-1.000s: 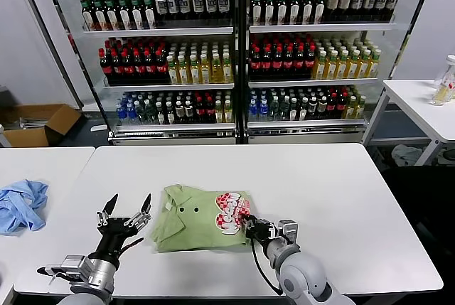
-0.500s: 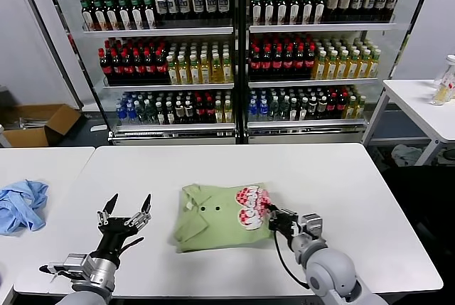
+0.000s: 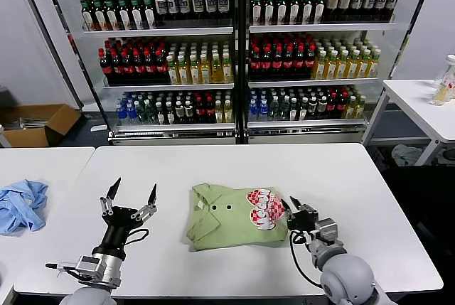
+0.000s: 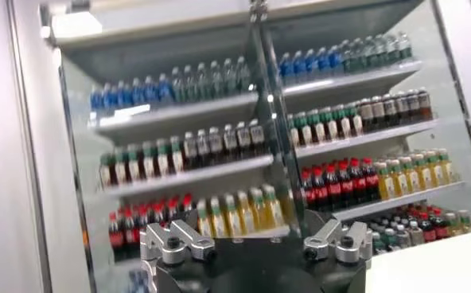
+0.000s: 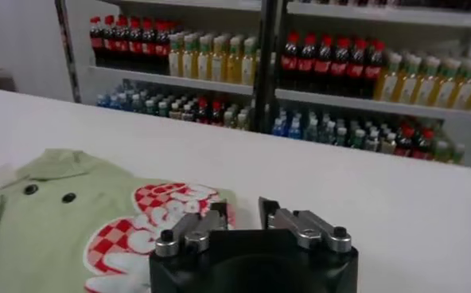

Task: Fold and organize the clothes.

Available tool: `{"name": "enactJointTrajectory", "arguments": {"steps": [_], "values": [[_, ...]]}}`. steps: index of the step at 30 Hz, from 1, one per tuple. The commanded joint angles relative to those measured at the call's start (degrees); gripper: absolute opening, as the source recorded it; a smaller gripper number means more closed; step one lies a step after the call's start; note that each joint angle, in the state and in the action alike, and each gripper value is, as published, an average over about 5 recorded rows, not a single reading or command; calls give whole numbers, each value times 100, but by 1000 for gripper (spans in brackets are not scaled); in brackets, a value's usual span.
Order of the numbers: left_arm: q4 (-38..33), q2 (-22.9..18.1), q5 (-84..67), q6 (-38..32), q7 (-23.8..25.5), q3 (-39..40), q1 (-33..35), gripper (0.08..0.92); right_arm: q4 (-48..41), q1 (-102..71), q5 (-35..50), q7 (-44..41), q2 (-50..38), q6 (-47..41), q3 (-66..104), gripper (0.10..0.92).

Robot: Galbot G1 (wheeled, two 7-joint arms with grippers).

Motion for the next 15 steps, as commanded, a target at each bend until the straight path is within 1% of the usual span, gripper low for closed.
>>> {"name": "enactJointTrajectory", "arguments": {"steps": [1,5,7,9,11,13,15], "values": [[188,10,1370,-1037,462,-2,-333,823,744,-405,-384,-6,-222,202,871,388],[133,56,2010,-1060,365,-33,-439,823,612,-154,-446,-6,-236,552,890,500],[158,77,2018,-1026,301,-84,-501,823,403,36,-537,-8,-244,714,882,552],[162,80,1491,-895,281,-119,-557,822,151,215,-674,-17,-242,869,878,604],[120,86,451,-570,280,-126,-586,823,-86,367,-785,-37,-226,1023,872,665],[84,96,-453,-204,269,-139,-597,823,-221,458,-760,-64,-214,1076,869,725],[87,104,-932,9,250,-172,-607,823,-318,497,-675,-90,-204,1091,872,771]]}}
